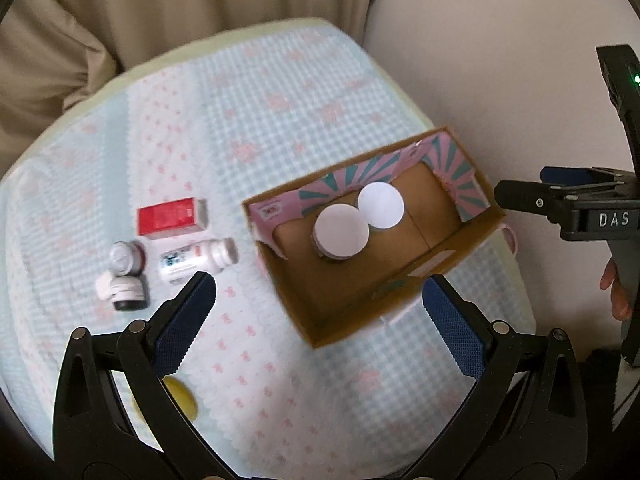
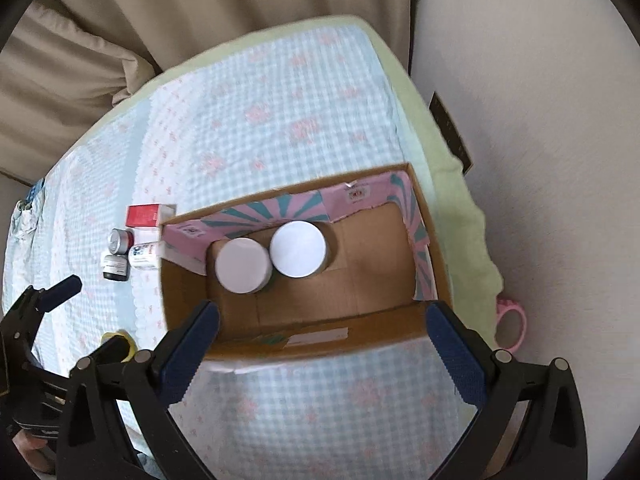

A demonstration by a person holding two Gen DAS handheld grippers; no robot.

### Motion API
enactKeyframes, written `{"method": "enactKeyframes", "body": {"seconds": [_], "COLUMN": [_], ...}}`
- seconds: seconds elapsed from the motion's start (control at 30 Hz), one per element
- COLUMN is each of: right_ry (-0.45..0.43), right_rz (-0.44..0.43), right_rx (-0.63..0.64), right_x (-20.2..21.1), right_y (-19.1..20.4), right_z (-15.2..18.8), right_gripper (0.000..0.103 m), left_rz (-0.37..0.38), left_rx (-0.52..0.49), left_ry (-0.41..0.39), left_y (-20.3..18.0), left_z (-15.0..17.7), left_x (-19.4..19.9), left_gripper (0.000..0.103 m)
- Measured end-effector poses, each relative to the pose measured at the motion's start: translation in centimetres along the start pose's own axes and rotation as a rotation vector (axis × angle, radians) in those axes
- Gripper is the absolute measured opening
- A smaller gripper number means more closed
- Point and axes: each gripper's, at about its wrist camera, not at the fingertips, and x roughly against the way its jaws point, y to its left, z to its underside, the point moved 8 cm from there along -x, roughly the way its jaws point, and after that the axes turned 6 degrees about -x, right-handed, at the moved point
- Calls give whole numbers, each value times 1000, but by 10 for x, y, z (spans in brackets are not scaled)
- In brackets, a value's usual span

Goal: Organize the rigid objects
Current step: 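Open both tools to release the jars and lift away from the box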

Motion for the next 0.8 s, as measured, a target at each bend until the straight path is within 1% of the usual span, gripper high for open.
{"method": "enactKeyframes", "body": {"seconds": [0.17, 0.27, 0.3, 0.37, 0.43, 0.57, 0.6, 0.7, 0.8], "right_ry": [-60, -96, -101, -101, -108, -123, -127, -140, -141], "right_rz": [-1, 24, 31, 10, -9, -30, -33, -47, -63], "right_rx": [17, 35, 39, 24, 4, -17, -17, -16, -4], "right_x": [42, 63, 68, 76, 81, 87, 88, 86, 78], "right_y": [34, 57, 66, 85, 101, 141, 150, 183, 217], "right_z": [22, 38, 45, 58, 69, 93, 98, 114, 128], "right_gripper": [103, 103, 103, 103, 103, 103, 103, 103, 103], "left_rz": [-14, 15, 10, -17, -29, -72, -77, -84, -81], "left_rx": [1, 6, 7, 13, 22, 53, 60, 97, 122], "left_ry": [-45, -90, -97, -102, -101, -97, -96, -98, -101], "left_y": [27, 49, 55, 79, 99, 157, 166, 211, 245], "left_z": [21, 41, 47, 66, 82, 121, 127, 152, 169], "left_x": [52, 86, 93, 110, 120, 142, 145, 157, 164], "left_gripper": [103, 103, 103, 103, 103, 103, 103, 103, 103]}}
